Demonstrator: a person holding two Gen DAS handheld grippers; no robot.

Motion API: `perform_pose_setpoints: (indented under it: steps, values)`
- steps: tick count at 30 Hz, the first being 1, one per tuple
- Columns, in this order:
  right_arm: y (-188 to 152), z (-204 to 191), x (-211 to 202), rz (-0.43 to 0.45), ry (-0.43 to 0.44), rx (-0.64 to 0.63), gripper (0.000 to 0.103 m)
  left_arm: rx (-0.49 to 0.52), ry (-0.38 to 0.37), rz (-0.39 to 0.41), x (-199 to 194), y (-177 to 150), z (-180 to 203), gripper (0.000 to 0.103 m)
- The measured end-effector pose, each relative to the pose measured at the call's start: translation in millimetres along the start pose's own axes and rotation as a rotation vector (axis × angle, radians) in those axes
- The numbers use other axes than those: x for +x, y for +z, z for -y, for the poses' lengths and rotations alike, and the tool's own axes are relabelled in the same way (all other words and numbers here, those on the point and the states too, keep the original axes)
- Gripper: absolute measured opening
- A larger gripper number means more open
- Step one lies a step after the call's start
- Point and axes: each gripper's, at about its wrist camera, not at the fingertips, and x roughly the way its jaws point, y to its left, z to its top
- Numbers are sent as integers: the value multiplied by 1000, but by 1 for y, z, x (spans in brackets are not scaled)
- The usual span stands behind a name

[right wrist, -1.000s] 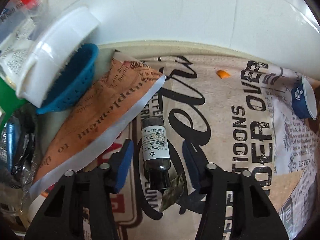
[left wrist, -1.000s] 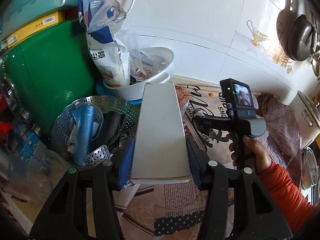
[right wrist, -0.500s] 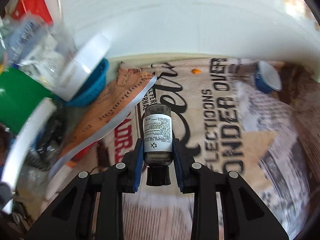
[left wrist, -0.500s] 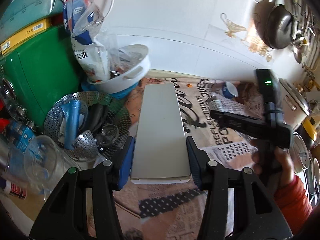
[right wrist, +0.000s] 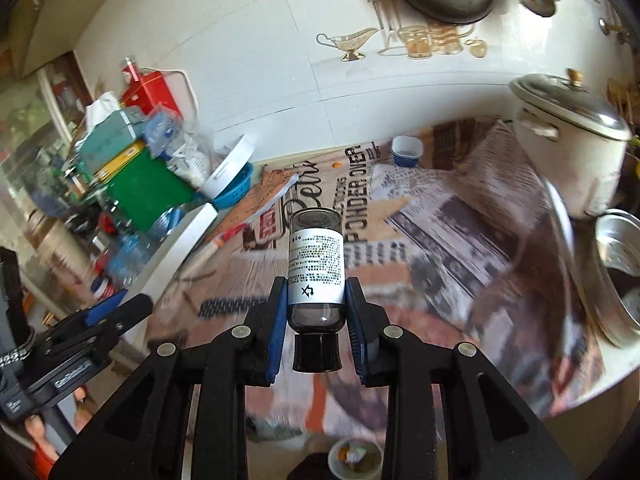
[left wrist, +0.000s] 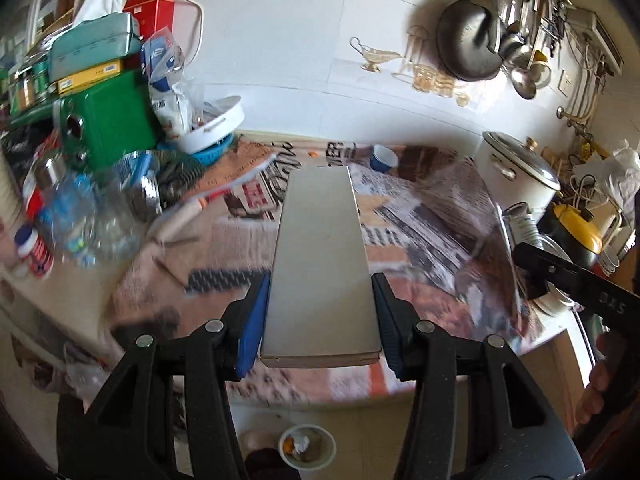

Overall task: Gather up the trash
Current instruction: 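Carry the foam block and dark bottle down to the floor bin with both tools, then open the right tool over the bin while the left tool releases the foam block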

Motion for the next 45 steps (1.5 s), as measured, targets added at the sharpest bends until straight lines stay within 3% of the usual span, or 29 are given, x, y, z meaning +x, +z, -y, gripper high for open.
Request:
perform_pose_setpoints:
  steps: [5,10,17,25,33,38,43,45]
  values:
    - [-41,3,-44,-29,-31,-54,25,-3,-5,-38,-37,-51,41,50]
    - [-78,8,-68,-84,-30,-22,25,18,1,-91,-62,-89,62,50]
    - [-127,6,-54,-182,-21,44,25,39,4,-199,-58,-143,52,50]
    - [-206,7,32,-350,-76,86,26,46,32,-360,7,-215,3,50]
    - [-294,37,157,-526,-105,178,25,44,97,-560,92,-324,-54,50]
    - [-325,48,211,-584,-90,180,26,13,116,-655,126,-375,-77,50]
    - [-332,54,236,-626,-54,154,28,8,116,-687,153,-396,-81,50]
    - [-332,57,240,-637,-56,156,34,6,99,-697,162,-399,-80,50]
